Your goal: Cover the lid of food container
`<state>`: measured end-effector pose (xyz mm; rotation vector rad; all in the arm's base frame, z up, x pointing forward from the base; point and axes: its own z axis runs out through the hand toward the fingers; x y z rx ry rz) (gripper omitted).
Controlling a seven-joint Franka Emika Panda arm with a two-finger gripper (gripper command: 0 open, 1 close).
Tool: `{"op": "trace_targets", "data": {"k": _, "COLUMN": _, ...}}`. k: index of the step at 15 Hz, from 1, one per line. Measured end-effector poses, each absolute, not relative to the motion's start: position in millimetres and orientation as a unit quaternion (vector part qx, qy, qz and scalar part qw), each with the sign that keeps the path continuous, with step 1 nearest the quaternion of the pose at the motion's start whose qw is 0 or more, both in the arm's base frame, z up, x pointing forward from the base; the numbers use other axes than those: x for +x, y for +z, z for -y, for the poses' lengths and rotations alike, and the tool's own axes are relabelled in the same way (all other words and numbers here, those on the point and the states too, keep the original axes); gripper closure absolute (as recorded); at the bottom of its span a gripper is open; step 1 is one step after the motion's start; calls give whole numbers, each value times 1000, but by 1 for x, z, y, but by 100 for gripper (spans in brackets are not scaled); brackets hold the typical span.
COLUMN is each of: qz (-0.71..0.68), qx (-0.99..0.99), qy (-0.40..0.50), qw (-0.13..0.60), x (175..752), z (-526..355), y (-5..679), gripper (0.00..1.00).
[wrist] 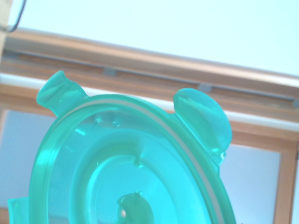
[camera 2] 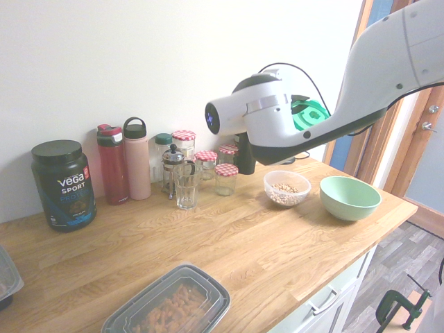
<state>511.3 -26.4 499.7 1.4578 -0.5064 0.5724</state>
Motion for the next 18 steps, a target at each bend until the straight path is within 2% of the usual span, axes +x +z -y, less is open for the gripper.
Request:
{"op": "trace_targets", "data": {"k": 5, "qz": 225, "qx": 646, "qy": 266, "qw": 679, "x": 530, "z": 50, "y": 457, "gripper": 100}}
{"op": "trace_targets", "data": {"k": 18, "qz": 205, "qx": 651, "qy": 282, "qw": 675, "x": 553, "z": 44, "y": 379, "gripper": 100}}
